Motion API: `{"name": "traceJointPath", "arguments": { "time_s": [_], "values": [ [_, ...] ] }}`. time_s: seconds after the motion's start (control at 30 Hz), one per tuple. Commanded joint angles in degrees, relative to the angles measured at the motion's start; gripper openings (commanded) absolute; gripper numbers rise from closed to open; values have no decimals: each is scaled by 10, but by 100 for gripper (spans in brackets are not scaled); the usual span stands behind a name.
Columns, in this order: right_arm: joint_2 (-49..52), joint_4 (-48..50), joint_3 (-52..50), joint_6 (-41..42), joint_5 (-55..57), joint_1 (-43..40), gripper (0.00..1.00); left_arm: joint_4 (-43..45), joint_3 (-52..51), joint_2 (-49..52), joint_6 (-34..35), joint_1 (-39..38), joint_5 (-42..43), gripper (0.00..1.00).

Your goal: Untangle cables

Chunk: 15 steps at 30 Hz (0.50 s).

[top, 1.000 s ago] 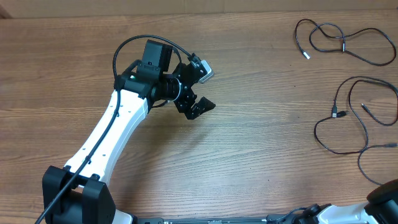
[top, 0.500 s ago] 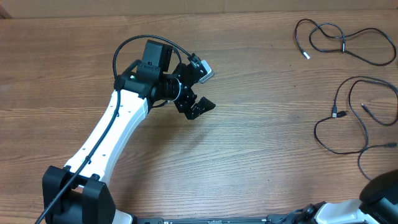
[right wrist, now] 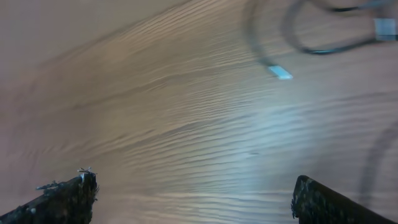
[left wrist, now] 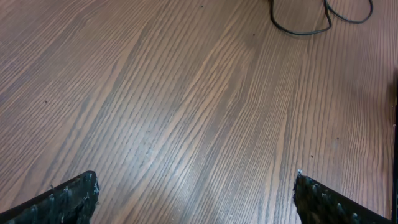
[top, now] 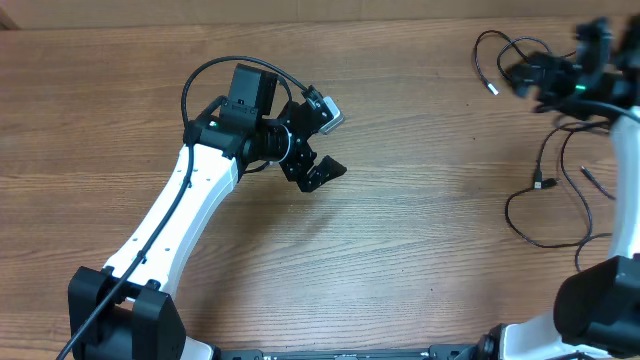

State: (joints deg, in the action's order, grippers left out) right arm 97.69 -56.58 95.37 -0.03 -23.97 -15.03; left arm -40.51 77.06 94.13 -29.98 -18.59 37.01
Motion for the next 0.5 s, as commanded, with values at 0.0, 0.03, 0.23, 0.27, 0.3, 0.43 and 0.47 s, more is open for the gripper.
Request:
{"name": "traceJointPath", "arguments": {
  "time_s": [0.0, 0.03, 0.23, 0.27, 0.3, 0.43, 0.47],
  "values": [
    [-2, 8, 14, -4, 4, 55, 100, 0, 0, -10, 8, 3, -2, 100],
    [-2, 9, 14, -4, 4, 70, 100, 1, 0, -10, 8, 3, -2, 100],
    [-2, 7, 14, -4, 4, 130, 100, 0, 0, -10, 8, 3, -2, 100],
    [-2, 7, 14, -4, 4, 135, 100, 0, 0, -10, 8, 3, -2, 100],
    [-2, 7, 14, -4, 4, 141, 100, 0, 0, -10, 8, 3, -2, 100],
    [-2, 7, 14, -4, 4, 148, 100, 0, 0, -10, 8, 3, -2, 100],
    [-2, 7, 14, -4, 4, 148, 100, 1, 0, -10, 8, 3, -2, 100]
  ]
}}
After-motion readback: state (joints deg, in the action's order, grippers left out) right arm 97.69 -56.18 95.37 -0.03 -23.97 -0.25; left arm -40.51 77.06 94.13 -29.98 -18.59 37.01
